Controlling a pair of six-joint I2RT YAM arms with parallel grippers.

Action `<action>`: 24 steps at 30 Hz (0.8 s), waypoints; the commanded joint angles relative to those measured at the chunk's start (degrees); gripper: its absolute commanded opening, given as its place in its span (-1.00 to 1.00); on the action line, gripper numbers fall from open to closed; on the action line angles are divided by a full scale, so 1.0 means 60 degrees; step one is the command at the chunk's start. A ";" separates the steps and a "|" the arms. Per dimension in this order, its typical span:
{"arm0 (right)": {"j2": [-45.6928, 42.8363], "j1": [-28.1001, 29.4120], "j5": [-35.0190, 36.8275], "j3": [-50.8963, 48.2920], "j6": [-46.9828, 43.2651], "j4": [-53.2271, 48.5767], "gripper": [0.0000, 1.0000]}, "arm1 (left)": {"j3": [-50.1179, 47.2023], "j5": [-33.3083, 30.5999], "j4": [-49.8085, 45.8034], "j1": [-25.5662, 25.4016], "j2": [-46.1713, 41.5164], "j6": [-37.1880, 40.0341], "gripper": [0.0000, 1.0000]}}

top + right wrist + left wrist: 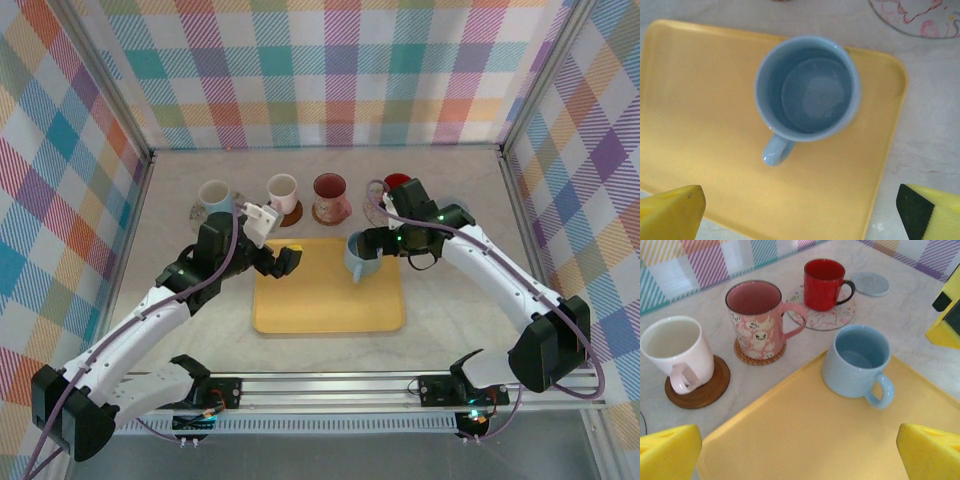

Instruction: Place the cup by the coaster

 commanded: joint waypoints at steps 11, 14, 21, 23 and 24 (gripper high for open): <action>0.1033 0.0675 -0.0324 -0.0285 0.0929 -0.0227 0.98 | -0.0988 -0.0198 -0.0045 0.0106 -0.0516 -0.0381 0.99; 0.1393 0.0772 -0.0295 -0.0334 0.1095 -0.0078 0.97 | -0.1098 -0.0173 -0.0003 0.0120 -0.0501 -0.0381 0.99; 0.2085 0.0802 -0.0007 -0.0434 0.1278 0.0113 0.98 | -0.1208 -0.0073 0.0070 0.0250 -0.0490 -0.0356 0.99; 0.2283 0.0813 0.0145 -0.0482 0.1265 0.0129 0.98 | -0.1223 -0.0042 0.0122 0.0289 -0.0464 -0.0367 0.99; 0.2352 0.0802 0.0219 -0.0497 0.1248 0.0129 0.98 | -0.1223 -0.0023 0.0129 0.0296 -0.0457 -0.0367 0.99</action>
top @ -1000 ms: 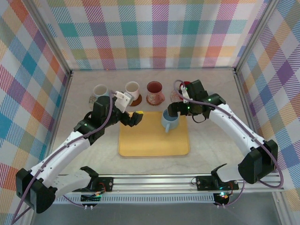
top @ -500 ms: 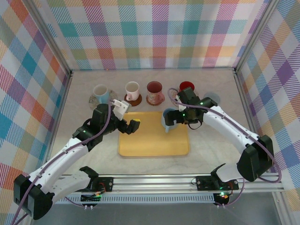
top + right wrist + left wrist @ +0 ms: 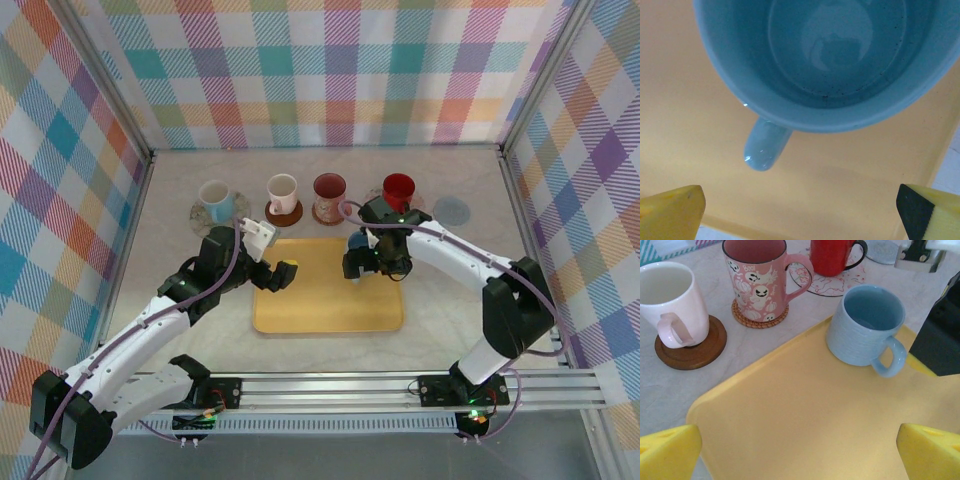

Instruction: Place the cup by the coaster

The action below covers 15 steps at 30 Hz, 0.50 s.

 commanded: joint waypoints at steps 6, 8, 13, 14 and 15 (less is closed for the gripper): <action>0.0307 0.0046 0.1007 -0.0136 -0.0181 -0.0327 0.97 | -0.0174 0.0151 0.0202 0.0183 0.0003 -0.0130 0.99; 0.0240 0.0050 0.1259 -0.0136 -0.0346 -0.0488 0.98 | -0.0174 0.0188 0.0237 0.0198 0.0032 -0.0130 0.99; 0.0063 0.0023 0.1844 -0.0219 -0.0645 -0.0935 0.98 | -0.0117 0.0271 0.0332 0.0214 0.0238 -0.0130 0.99; 0.0012 0.0011 0.1919 -0.0273 -0.0662 -0.0976 0.98 | -0.0102 0.0290 0.0347 0.0213 0.0283 -0.0130 0.99; -0.0003 0.0007 0.1957 -0.0298 -0.0683 -0.1009 0.98 | -0.0101 0.0287 0.0356 0.0213 0.0312 -0.0130 0.99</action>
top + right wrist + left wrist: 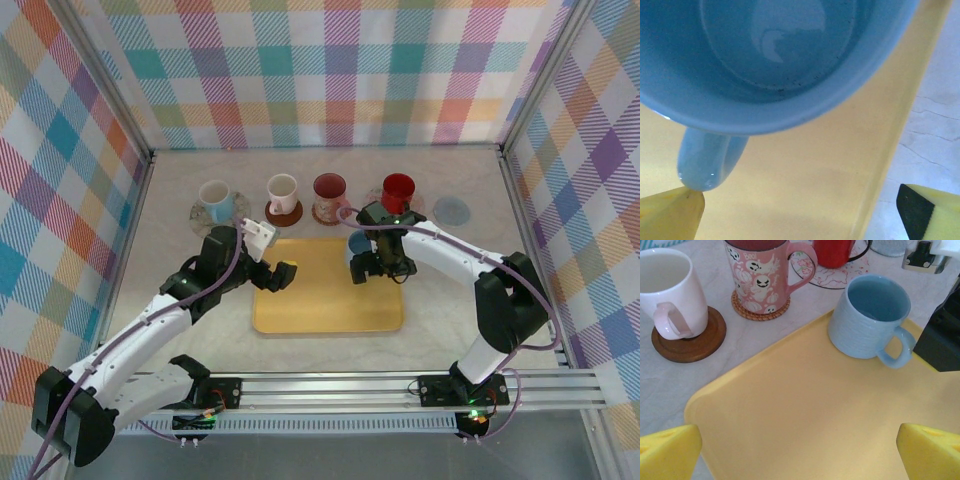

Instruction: Place the cup by the coaster

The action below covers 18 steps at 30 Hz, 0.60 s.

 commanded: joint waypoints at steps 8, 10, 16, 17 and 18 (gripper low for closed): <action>-0.0293 -0.0021 -0.0494 -0.0412 -0.0629 0.0266 0.93 | 0.0039 0.0168 0.0338 0.0085 0.0242 -0.0114 0.99; -0.0240 -0.0026 -0.0951 -0.0341 -0.0699 0.0495 0.89 | 0.0069 0.0188 0.0295 0.0085 0.0237 -0.0115 0.99; -0.0344 0.0055 -0.1381 -0.0497 -0.0584 0.0851 0.93 | 0.0026 0.0124 0.0278 0.0085 0.0187 -0.0143 0.99; -0.0338 0.0051 -0.1334 -0.0528 -0.0514 0.0888 0.94 | 0.0027 0.0152 0.0301 0.0085 0.0211 -0.0145 0.99; -0.0279 0.0044 -0.1263 -0.0551 -0.0441 0.0930 0.94 | 0.0027 0.0171 0.0318 0.0085 0.0227 -0.0145 0.99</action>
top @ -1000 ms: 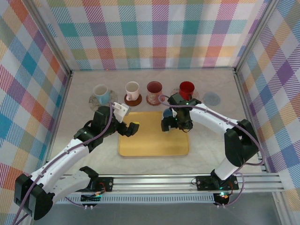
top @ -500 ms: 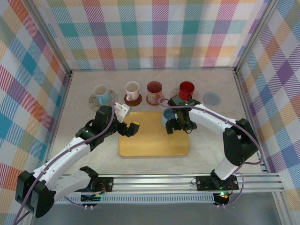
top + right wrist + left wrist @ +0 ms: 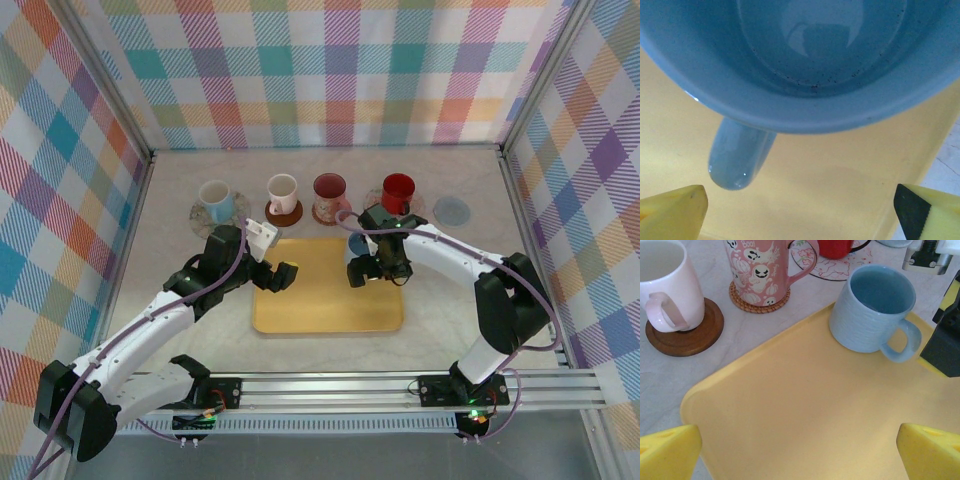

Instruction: Place the cup by the coaster

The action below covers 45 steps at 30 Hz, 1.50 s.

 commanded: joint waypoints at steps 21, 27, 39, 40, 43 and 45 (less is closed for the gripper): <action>0.0597 0.0042 0.1478 -0.0232 0.0676 0.0720 0.27 | 0.0067 0.0177 0.0459 0.0077 0.0194 -0.0141 0.99; 0.0735 0.0051 0.0974 -0.0249 0.0496 0.1162 0.14 | 0.0111 0.0204 0.0498 0.0078 0.0261 -0.0141 0.99; 0.0895 0.0051 0.0805 -0.0190 -0.0032 0.1437 -0.46 | 0.0154 0.0197 0.0434 0.0078 0.0265 -0.0156 0.99; 0.0910 0.0051 0.0806 -0.0190 -0.0055 0.1431 -0.50 | 0.0148 0.0185 0.0433 0.0077 0.0279 -0.0156 0.99; 0.0894 0.0050 0.0806 -0.0190 -0.0153 0.1413 -0.67 | 0.0184 0.0194 0.0448 0.0078 0.0300 -0.0156 0.99; 0.0837 0.0053 0.0806 -0.0204 -0.0220 0.1396 -0.76 | 0.0198 0.0222 0.0447 0.0073 0.0305 -0.0156 0.99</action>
